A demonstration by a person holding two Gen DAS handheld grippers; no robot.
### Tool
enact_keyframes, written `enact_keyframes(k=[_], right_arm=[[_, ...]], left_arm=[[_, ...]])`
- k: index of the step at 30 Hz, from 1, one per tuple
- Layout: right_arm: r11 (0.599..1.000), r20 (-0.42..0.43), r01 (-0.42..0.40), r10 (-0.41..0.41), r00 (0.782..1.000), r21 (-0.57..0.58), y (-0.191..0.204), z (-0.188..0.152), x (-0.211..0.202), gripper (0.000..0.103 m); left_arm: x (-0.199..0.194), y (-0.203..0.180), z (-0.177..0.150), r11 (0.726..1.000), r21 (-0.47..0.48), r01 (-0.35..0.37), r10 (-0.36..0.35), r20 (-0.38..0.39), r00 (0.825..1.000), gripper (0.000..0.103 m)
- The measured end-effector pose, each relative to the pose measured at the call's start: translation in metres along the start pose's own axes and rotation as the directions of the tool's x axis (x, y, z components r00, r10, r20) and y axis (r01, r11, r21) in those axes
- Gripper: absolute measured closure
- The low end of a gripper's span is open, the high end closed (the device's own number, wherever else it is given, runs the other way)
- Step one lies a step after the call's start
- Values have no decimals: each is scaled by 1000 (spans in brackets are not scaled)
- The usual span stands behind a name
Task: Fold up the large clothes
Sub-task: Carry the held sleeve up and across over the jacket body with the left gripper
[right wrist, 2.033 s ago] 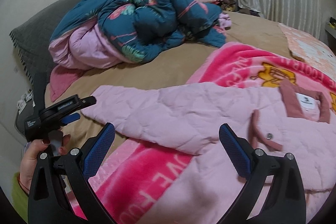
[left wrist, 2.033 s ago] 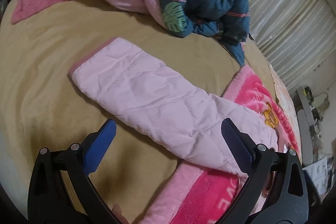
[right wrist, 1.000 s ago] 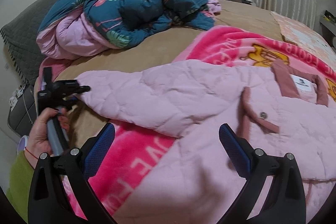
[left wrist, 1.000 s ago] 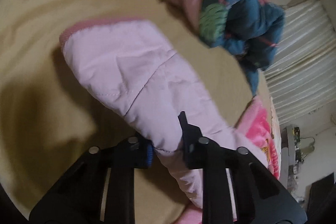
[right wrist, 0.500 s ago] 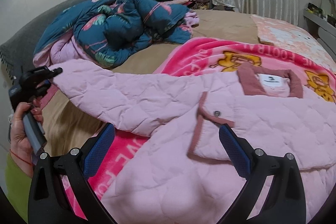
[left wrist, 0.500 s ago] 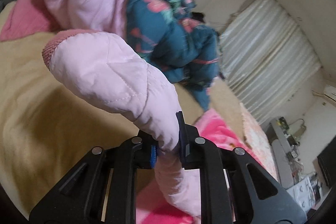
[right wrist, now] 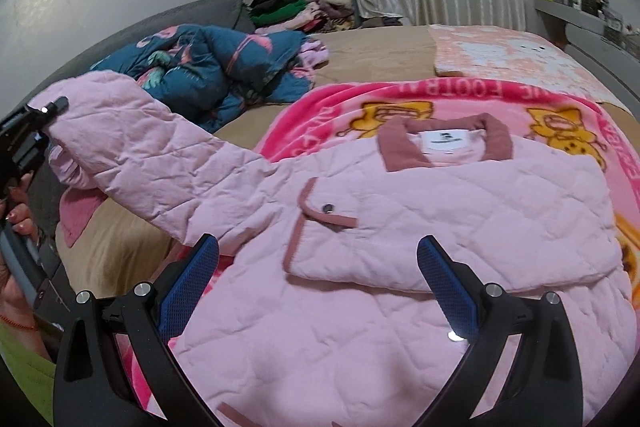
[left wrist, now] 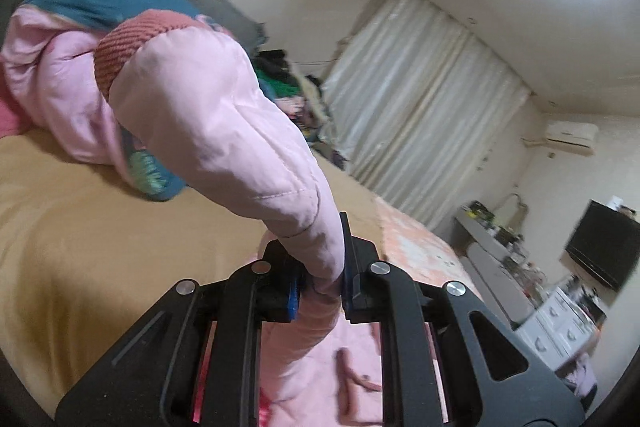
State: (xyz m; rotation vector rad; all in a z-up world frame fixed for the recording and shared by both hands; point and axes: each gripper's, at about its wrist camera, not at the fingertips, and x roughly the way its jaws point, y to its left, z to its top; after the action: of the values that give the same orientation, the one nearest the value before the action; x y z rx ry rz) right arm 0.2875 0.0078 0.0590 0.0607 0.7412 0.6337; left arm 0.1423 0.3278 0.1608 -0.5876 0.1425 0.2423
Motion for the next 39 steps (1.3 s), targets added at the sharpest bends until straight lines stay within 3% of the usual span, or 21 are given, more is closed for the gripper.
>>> enact_keyframes(k=[6, 17, 29, 39], right_arm=[[998, 29, 31, -32, 999, 46, -28, -4, -22, 4], [986, 73, 76, -87, 994, 147, -77, -11, -50, 4], [956, 87, 138, -165, 982, 259, -134, -27, -73, 4], [924, 99, 172, -217, 971, 343, -168, -42, -88, 4]], left_arm=[[6, -39, -14, 994, 60, 89, -87, -25, 996, 95], [22, -83, -54, 966, 184, 183, -167, -100, 981, 95], [43, -139, -118, 887, 286, 362, -290, -265, 919, 95], [56, -169, -161, 821, 364, 439, -298, -383, 874, 95]])
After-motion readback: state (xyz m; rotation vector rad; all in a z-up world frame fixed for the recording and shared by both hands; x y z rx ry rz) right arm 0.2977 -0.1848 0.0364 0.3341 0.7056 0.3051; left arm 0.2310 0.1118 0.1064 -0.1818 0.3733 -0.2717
